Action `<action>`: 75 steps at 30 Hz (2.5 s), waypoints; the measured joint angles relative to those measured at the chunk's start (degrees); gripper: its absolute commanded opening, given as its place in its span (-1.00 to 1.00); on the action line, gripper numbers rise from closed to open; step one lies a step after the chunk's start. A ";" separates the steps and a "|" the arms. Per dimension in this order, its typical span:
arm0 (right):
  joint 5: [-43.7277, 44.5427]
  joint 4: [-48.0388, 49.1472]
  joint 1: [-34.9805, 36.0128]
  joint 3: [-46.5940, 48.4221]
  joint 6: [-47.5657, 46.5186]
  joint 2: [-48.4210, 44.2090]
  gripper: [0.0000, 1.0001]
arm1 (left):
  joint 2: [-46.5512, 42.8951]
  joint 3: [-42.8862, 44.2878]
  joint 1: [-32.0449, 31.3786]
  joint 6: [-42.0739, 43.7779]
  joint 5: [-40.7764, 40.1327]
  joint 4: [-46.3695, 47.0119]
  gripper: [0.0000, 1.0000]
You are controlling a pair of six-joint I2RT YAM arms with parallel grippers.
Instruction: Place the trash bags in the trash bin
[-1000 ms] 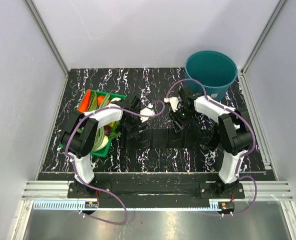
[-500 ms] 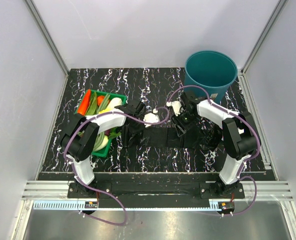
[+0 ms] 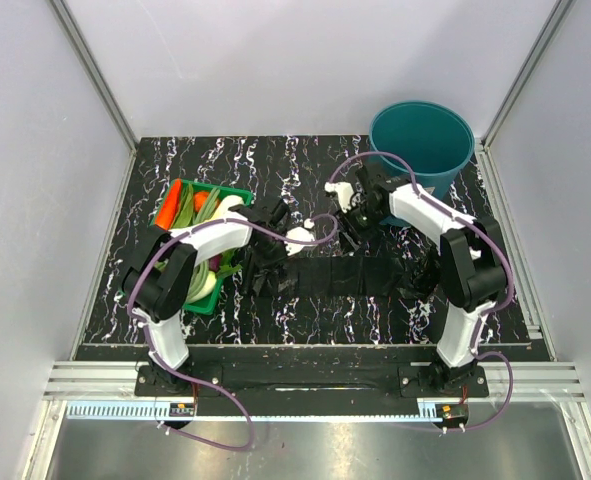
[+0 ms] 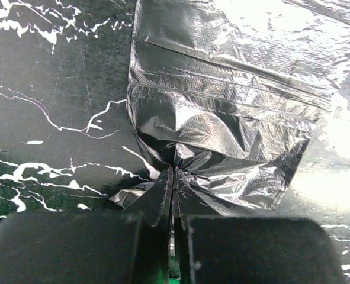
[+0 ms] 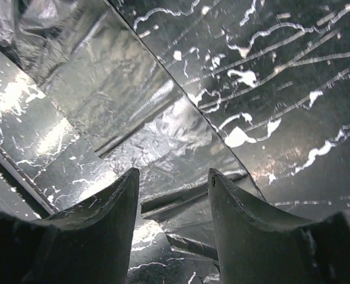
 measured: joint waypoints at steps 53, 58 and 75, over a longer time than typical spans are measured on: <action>-25.22 -11.61 7.78 24.57 -16.39 25.18 -0.14 | -4.92 9.57 -1.27 3.06 2.71 -12.76 -1.00; -25.14 -11.65 7.78 23.15 -16.70 25.18 -0.58 | -5.25 9.51 -1.27 3.06 2.71 -12.74 -1.00; -18.80 -7.63 7.78 18.97 -12.17 24.90 -1.00 | -5.35 7.19 -1.36 1.97 2.73 -9.73 -0.28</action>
